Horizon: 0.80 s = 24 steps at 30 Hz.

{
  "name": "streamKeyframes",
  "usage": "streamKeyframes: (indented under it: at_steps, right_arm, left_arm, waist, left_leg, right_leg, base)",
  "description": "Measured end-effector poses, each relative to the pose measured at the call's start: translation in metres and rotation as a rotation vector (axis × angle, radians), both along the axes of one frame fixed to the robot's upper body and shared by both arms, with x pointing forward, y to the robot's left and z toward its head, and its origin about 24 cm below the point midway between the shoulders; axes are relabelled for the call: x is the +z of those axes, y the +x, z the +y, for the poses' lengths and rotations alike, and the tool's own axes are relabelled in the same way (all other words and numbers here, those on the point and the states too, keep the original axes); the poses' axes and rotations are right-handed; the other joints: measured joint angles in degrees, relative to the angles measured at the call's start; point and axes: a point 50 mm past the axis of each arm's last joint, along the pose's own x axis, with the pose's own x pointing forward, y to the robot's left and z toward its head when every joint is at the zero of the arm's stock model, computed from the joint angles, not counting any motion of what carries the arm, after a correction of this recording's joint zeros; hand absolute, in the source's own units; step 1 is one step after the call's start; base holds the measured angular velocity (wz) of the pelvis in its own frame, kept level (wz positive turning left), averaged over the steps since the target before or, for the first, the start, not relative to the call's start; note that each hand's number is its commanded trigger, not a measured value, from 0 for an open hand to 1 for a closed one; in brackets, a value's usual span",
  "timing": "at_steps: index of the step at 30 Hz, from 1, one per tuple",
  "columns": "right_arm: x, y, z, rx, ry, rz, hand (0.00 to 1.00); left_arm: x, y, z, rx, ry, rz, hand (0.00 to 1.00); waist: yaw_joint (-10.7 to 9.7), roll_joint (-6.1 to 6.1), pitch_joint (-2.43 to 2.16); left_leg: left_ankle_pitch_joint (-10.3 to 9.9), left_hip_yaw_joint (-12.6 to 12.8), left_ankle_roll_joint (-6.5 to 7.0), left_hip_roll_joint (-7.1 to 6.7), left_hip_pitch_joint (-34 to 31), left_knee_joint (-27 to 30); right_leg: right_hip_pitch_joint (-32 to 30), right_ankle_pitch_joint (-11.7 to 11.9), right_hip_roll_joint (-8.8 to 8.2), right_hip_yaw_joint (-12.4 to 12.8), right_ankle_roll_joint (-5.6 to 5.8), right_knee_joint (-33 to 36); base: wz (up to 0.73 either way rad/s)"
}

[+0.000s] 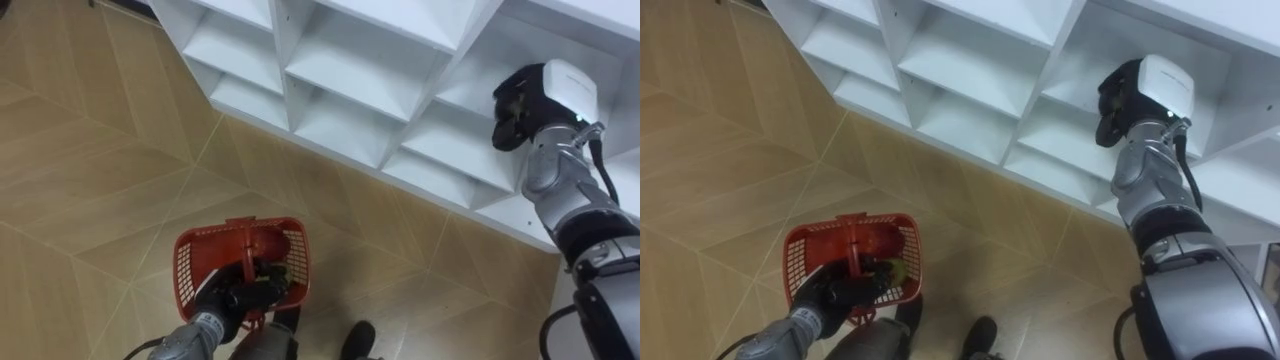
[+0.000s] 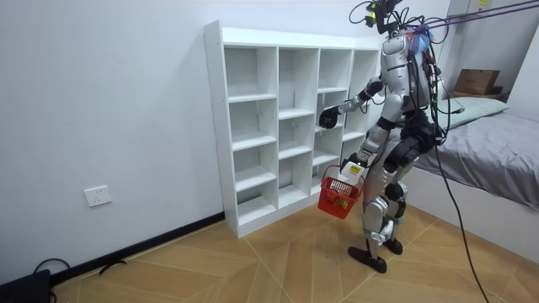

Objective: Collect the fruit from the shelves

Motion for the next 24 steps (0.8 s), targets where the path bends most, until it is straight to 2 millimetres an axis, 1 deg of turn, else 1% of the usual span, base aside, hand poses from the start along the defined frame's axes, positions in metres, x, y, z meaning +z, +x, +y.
streamKeyframes:
  at_steps: [20, 24]
  right_arm:
    - [-0.0015, -0.0005, -0.0006, -0.001, 0.004, 0.015, 1.00]
    - [0.0011, 0.0008, 0.0009, 0.007, -0.001, 0.005, 1.00]
  left_arm:
    - [0.0010, 0.0009, -0.0012, -0.002, -0.004, -0.006, 1.00]
    - [0.0013, 0.0013, -0.0006, -0.004, -0.003, -0.008, 1.00]
  waist:
    - [0.0, 0.00, -0.01]
    - [-0.1, -0.02, -0.02]
  left_leg:
    - [0.0, 0.0, 0.01, 0.04, 0.0, 0.0]
    - [0.0, 0.1, 0.02, 0.05, 0.2, 0.1]
  right_leg:
    - [-0.1, 0.0, 0.00, 0.0, -0.01, 0.1]
    - [0.1, 0.0, 0.00, 0.0, -0.03, 0.2]
  base:
    - [0.00]
    - [0.00]
